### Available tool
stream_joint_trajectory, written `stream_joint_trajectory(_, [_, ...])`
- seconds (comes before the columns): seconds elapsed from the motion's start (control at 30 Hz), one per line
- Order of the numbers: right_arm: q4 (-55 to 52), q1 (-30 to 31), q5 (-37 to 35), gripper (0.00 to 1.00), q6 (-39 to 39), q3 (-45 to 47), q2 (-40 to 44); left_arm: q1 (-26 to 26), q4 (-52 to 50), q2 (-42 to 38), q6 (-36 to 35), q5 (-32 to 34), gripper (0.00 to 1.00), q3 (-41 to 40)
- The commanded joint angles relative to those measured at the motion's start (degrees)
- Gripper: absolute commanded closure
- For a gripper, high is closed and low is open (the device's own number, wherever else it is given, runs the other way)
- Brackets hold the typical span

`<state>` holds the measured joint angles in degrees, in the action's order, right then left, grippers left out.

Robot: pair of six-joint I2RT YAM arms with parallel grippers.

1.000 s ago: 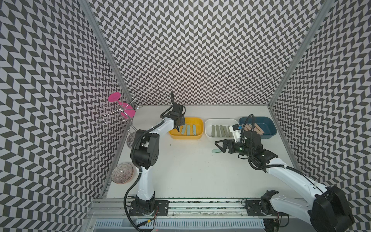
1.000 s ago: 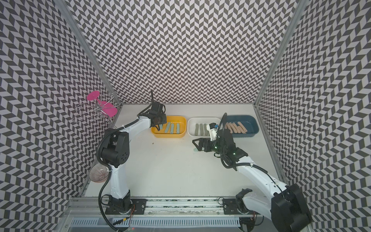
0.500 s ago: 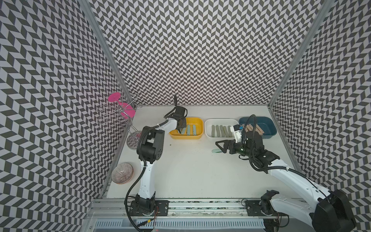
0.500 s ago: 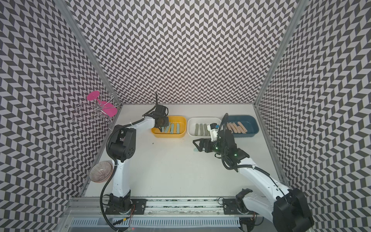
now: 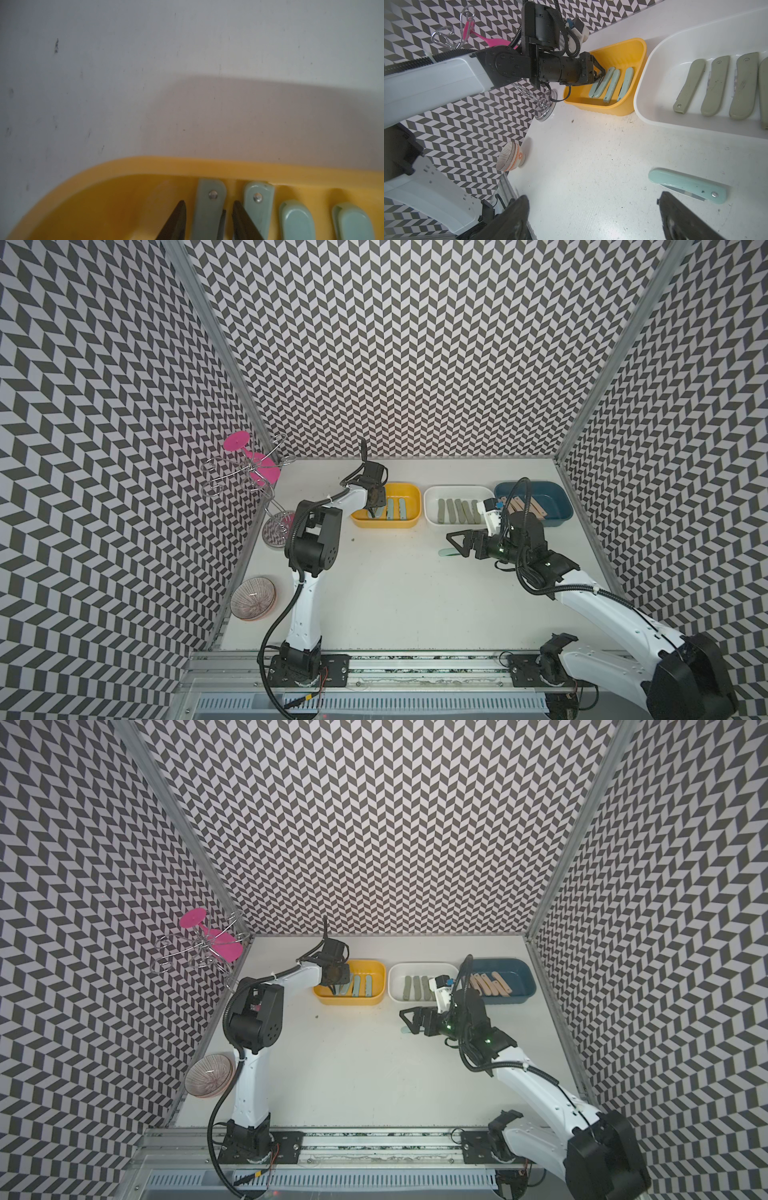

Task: Place the fruit knives into the storage box by color
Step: Place the fruit knife in the storage box, then pick up the fruit knife from the center of the board.

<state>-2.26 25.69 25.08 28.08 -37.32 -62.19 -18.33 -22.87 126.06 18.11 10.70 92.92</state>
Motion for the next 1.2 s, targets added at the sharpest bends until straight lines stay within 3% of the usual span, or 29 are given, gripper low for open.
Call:
stream_joint_trajectory(0.0, [1.41,-0.12,-0.68,0.05,-0.52,0.40,1.29,0.22,-2.18,0.10,0.61,-0.25,0.59,2.62])
stream_joint_trajectory(0.17, [1.32,-0.19,-0.82,0.05,-0.48,-0.37,1.29,0.18,-4.11,-4.38,0.32,-1.72,0.54,5.09])
stream_joint_trajectory(0.37, [0.29,-0.17,-3.53,0.05,-0.55,-1.79,1.11,-2.75,-3.72,-14.14,0.39,-5.20,0.31,4.24])
stream_joint_trajectory(0.6, [-1.69,-2.24,-9.86,0.04,-1.35,-3.05,3.53,-13.24,3.16,-26.57,1.72,-4.51,0.16,-11.61])
stream_joint_trajectory(0.77, [-3.61,-7.32,-7.84,0.03,-1.94,-2.79,4.77,-22.34,9.73,-31.80,4.18,-2.55,0.07,-24.52])
stream_joint_trajectory(0.97, [-4.20,-8.66,-6.23,0.03,0.60,0.12,6.39,-31.79,12.79,-26.90,3.80,0.26,0.01,-28.31])
stream_joint_trajectory(1.17, [-2.88,-8.78,-5.35,0.03,3.05,4.08,9.30,-34.36,12.58,-17.91,1.01,0.39,0.00,-22.89])
